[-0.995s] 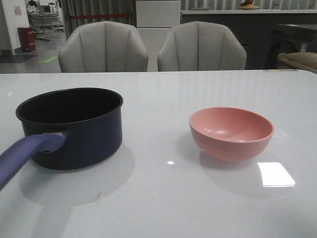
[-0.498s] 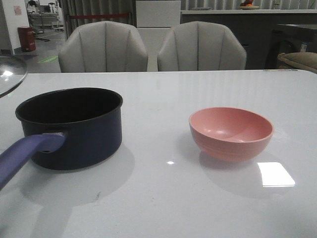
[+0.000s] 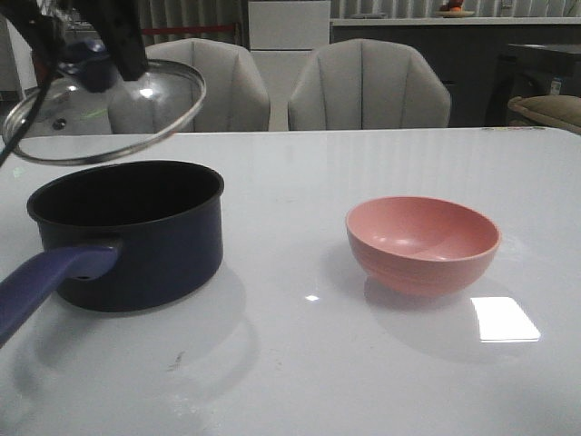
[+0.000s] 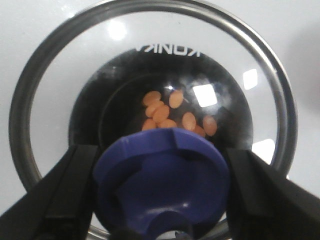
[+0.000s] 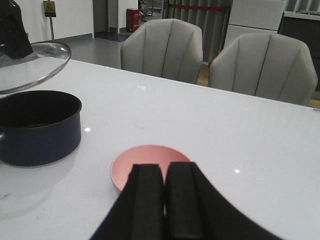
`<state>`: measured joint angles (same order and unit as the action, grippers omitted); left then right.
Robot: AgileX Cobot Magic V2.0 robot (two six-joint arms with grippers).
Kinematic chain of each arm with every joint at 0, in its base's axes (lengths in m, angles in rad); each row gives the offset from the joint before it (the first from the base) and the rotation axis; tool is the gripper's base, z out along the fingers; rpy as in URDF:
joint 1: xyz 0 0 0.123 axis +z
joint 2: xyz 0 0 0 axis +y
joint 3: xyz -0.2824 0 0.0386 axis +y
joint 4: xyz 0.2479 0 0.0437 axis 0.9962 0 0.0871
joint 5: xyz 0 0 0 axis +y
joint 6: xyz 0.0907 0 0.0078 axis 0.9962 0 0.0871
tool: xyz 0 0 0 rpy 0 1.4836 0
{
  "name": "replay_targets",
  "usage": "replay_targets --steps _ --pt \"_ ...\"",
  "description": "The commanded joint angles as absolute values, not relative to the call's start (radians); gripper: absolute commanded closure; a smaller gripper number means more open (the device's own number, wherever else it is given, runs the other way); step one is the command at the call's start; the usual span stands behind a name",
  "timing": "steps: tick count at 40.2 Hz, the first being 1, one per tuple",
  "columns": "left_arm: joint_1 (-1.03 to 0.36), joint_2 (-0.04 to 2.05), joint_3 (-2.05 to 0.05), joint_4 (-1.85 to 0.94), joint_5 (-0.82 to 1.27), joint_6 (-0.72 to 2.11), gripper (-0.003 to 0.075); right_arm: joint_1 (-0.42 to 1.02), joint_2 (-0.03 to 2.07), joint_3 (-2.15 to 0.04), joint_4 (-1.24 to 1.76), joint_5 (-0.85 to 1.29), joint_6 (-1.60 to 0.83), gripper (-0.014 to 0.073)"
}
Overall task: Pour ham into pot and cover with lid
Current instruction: 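Bring the glass lid with the left gripper over the saucepan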
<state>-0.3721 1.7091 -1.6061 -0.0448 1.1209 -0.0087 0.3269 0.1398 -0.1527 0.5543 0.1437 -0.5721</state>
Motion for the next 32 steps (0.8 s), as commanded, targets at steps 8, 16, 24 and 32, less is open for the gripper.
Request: replay_targets --steps 8,16,24,32 --pt "-0.420 1.749 -1.646 0.006 1.134 -0.008 0.0407 0.327 0.148 -0.181 0.560 0.074 -0.578 0.0435" --pt "-0.418 1.793 -1.685 0.008 1.134 -0.008 0.0407 0.327 0.148 -0.181 0.560 0.074 -0.578 0.0435" --pt "-0.418 1.818 -1.716 0.000 1.135 -0.008 0.0407 0.327 0.148 -0.181 0.560 0.074 -0.578 0.0435" --pt "-0.418 1.831 -1.716 0.014 1.133 -0.008 0.0407 0.327 0.148 -0.181 0.560 0.074 -0.578 0.0435"
